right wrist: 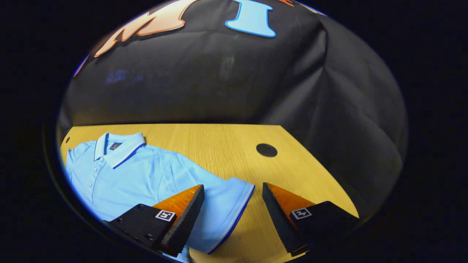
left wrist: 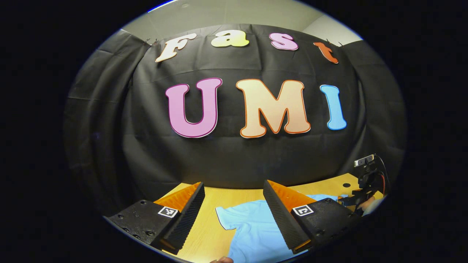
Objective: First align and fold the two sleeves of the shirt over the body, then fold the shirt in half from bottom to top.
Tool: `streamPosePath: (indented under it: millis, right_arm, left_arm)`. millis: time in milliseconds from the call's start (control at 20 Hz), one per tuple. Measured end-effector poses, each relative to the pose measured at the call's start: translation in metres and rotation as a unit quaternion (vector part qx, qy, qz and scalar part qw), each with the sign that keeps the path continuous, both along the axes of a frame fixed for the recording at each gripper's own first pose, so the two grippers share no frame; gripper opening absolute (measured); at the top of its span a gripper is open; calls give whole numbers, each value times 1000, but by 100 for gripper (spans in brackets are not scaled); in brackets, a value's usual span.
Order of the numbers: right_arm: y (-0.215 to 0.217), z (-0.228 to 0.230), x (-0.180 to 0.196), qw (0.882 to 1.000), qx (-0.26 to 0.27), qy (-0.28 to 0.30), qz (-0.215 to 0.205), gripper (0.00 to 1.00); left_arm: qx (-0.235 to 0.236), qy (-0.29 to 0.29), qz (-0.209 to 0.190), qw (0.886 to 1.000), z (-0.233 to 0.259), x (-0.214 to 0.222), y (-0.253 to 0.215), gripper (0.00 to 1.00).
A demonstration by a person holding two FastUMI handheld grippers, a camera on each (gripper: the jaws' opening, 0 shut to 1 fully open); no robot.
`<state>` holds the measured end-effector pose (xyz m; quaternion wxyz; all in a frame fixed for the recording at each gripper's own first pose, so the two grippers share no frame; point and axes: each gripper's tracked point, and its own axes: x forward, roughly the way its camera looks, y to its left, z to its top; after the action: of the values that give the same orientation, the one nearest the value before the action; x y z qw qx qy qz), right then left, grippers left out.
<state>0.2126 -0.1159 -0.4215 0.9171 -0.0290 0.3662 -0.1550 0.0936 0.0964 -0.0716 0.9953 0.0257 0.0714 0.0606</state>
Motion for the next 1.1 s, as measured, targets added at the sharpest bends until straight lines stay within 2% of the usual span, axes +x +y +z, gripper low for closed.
streamPosePath:
  millis: [150,200,250,300,350,500,600,650,800,1100]
  right_arm:
    - [0,-9,-3,999,27,13,-12,100]
    - [3,-11,-3,999,43,18,-16,95]
    - [6,-13,-6,998,62,23,-22,94]
    - [13,-16,-4,996,86,26,-26,86]
    - [14,-18,-4,995,88,23,-29,82]
    - [26,-20,0,995,95,18,-15,27]
    - [28,-18,2,996,89,14,-14,7]
    - [35,-12,0,995,101,14,-13,2]
    - [51,12,10,992,125,-13,-4,2]
    - [119,53,22,983,171,-51,39,2]
  left_arm:
    - [0,-1,0,1000,-1,4,2,97]
    - [0,1,1,1000,-2,4,3,97]
    - [-2,2,1,1000,-4,5,3,97]
    - [-3,4,1,1000,-6,5,3,97]
    - [-5,6,2,1000,-7,5,3,97]
    - [-9,7,5,1000,-8,4,6,97]
    - [-11,10,9,1000,-10,3,9,97]
    - [-13,10,11,1000,-10,1,11,97]
    - [-17,9,18,1000,-11,-2,16,98]
    - [-29,12,32,999,-17,-7,25,97]
